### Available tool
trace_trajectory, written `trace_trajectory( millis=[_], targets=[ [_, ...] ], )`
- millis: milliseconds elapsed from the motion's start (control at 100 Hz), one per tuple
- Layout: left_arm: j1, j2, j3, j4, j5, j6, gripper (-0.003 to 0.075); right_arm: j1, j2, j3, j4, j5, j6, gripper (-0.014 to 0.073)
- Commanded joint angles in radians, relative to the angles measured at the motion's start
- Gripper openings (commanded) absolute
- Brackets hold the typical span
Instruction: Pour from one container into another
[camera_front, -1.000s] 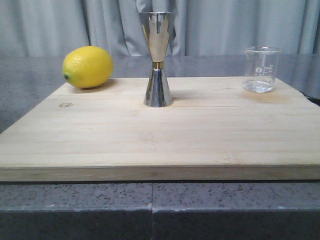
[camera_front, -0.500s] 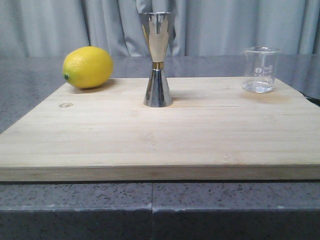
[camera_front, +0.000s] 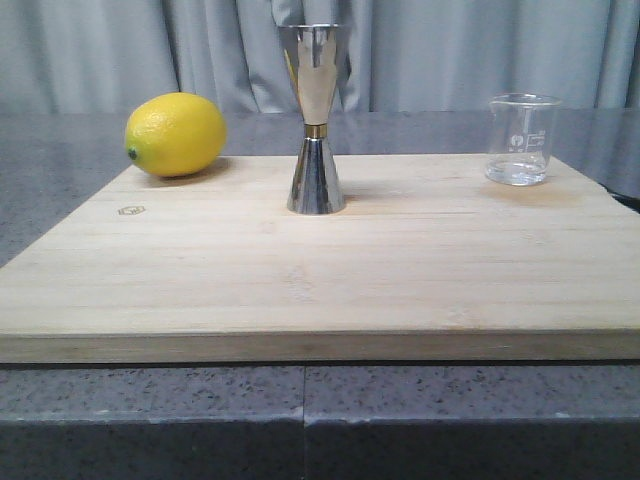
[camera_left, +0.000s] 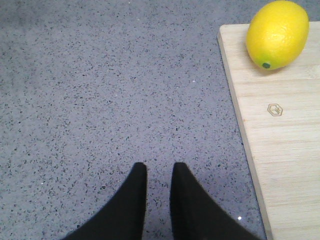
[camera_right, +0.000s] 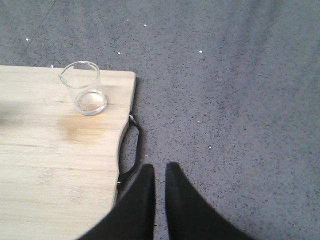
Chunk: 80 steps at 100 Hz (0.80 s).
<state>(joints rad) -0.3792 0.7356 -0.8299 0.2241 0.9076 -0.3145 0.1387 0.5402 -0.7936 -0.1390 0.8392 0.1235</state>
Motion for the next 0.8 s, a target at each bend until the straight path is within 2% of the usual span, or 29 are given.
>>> trace_trajectory(
  millis=[0,650,740,790],
  targets=[
    [-0.004,-0.003,-0.024,0.01,-0.069,-0.012,-0.0015,-0.005,0.004,-0.023,-0.012,-0.076,-0.011,-0.0065],
    [-0.004,-0.005,-0.024,-0.012,-0.069,-0.012,-0.0019,-0.005,0.004,-0.023,-0.014,-0.081,-0.011,-0.0071],
    [0.025,-0.039,0.001,-0.045,-0.121,-0.011,-0.0019,-0.005,0.004,-0.023,-0.014,-0.081,-0.011,-0.0072],
    [0.077,-0.072,0.039,-0.08,-0.173,0.005,-0.0019,-0.005,0.004,-0.023,-0.014,-0.081,-0.011,-0.0072]
  ],
)
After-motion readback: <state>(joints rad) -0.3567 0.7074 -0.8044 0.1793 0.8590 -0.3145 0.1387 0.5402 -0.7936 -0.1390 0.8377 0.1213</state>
